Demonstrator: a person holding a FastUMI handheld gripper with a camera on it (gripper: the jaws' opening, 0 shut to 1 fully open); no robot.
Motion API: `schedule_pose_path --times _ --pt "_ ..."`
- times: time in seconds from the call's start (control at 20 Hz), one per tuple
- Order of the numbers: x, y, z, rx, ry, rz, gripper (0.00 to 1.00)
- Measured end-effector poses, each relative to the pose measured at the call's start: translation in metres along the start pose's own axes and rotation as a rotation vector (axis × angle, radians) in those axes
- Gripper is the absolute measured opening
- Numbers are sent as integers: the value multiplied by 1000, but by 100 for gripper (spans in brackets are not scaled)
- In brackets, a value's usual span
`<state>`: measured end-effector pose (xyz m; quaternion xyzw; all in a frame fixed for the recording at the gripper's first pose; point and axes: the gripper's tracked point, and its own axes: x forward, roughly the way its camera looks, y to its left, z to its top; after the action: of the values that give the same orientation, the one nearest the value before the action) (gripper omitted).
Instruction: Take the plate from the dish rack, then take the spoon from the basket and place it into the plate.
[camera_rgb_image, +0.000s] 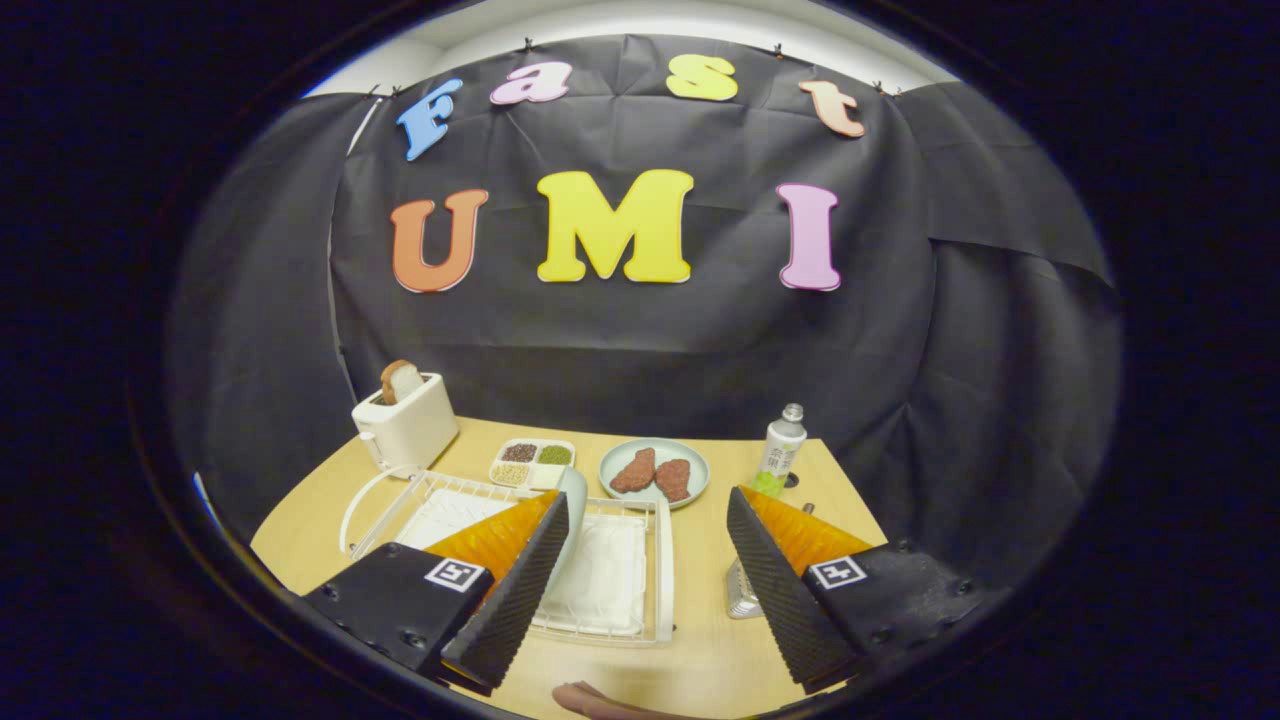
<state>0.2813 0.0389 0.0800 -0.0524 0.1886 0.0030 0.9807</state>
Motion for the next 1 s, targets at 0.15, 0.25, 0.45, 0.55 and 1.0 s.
schedule_pose_path --times 0.15,0.25,0.45,0.55,1.0 --pt "26 24 -1 -22 106 17 100" --pt "44 31 -5 -25 182 -12 100" --pt "81 42 -17 2 328 -56 100" --pt "97 41 -20 -11 387 -111 99" --pt "110 46 -38 -77 575 -275 41"
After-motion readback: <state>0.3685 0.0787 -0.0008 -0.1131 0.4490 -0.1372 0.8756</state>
